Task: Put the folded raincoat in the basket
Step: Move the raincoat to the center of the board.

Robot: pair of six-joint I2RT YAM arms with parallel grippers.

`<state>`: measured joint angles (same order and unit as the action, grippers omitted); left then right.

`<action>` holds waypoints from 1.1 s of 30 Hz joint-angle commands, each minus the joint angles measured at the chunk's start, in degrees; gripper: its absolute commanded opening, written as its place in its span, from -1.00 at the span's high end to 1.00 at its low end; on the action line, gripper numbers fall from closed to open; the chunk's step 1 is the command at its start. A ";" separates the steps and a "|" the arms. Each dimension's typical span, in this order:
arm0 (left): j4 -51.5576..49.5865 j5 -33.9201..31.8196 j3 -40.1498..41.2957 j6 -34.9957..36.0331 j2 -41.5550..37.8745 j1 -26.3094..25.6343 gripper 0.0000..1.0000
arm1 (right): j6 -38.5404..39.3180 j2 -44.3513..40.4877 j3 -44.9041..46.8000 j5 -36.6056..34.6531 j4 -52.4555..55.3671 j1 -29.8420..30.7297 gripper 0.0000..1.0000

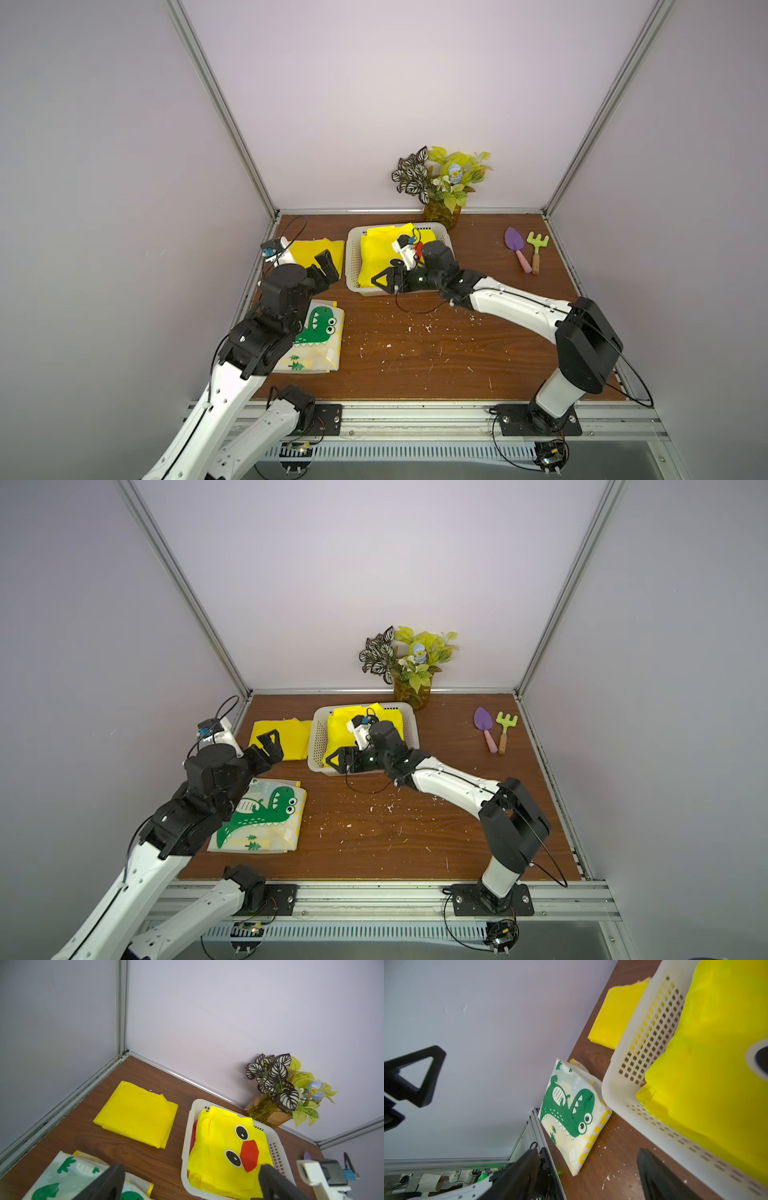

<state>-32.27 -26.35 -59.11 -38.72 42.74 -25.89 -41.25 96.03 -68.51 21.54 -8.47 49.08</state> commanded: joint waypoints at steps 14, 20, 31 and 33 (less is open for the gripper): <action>-10.14 6.98 -2.43 3.03 5.61 14.95 -1.00 | -12.11 13.37 -8.76 -8.91 -0.56 9.98 -0.58; -12.02 13.74 -1.71 3.58 3.78 16.58 -1.00 | -15.17 19.87 -11.97 -7.12 -1.79 12.85 -0.58; -17.93 17.19 -2.07 2.32 2.91 16.57 -1.00 | -17.82 26.36 -15.73 -8.46 2.46 14.98 -0.53; -19.93 17.09 -2.63 2.42 3.55 16.57 -1.00 | -19.29 26.73 -15.19 -8.92 2.00 15.25 -0.52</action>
<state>-48.34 -10.11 -60.66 -36.82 46.22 -10.04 -57.76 123.15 -83.79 13.76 -6.85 64.07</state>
